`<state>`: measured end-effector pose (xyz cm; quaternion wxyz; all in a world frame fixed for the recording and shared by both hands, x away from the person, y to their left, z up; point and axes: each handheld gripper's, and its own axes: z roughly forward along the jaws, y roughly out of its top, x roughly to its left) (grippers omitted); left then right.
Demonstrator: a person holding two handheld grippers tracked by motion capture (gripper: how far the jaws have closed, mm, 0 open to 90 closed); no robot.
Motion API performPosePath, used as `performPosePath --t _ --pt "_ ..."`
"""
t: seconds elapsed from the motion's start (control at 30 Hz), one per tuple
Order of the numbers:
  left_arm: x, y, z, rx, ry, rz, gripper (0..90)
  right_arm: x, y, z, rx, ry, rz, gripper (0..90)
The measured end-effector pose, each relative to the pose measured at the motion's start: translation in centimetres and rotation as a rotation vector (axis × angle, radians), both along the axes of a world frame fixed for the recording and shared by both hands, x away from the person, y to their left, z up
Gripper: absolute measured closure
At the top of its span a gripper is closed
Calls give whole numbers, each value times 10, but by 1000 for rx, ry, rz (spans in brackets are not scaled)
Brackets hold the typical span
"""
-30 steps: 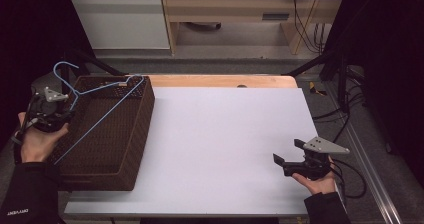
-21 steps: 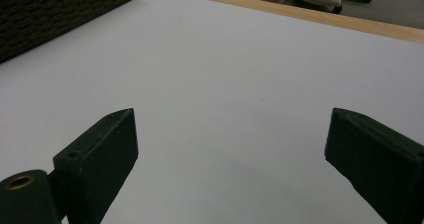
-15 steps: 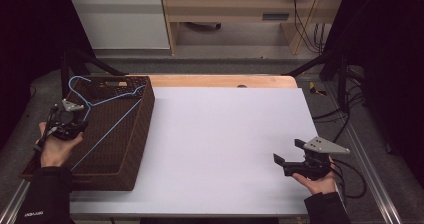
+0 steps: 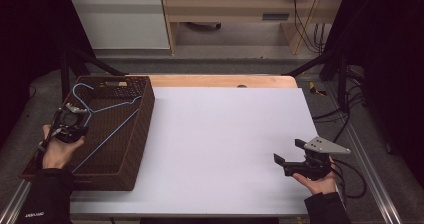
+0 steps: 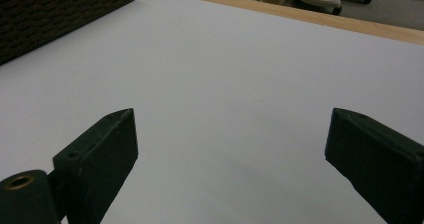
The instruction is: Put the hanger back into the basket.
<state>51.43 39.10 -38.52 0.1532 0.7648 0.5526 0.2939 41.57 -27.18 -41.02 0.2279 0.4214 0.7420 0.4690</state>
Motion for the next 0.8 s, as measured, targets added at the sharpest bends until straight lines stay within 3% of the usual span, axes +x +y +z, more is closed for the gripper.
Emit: performPosePath --t 0.17,0.2,0.23,0.27,0.3,0.33,0.37,0.53,0.57,0.67,0.8 --pt "-9 3 14 -48 -60 0 724 0 0 0 5 0 -1 73" --pt "-15 3 22 -84 -106 -10 677 -1 0 1 11 2 -6 73" --pt "-15 3 22 -84 -106 -10 651 -1 0 1 11 2 -6 73" --pt "-22 0 30 -133 -165 -27 623 -1 0 1 12 -2 -8 74" --pt "-22 0 30 -133 -165 -27 602 -1 0 1 12 -2 -8 74" --pt "-30 -5 37 -177 -203 -55 581 -1 -1 1 16 -4 -8 74" --pt "-30 -5 37 -177 -203 -55 567 -1 -1 1 16 -4 -8 74" --pt "-47 -27 51 -274 -290 -155 462 -1 -1 3 23 -12 -8 73" --pt "-47 -27 51 -274 -290 -155 448 -1 -1 3 23 -12 -8 73" --pt "-56 -42 58 -343 -353 -203 402 -2 -2 3 20 -14 -7 71" --pt "-65 -59 61 -393 -383 -263 332 -2 -2 4 27 -19 -12 71"
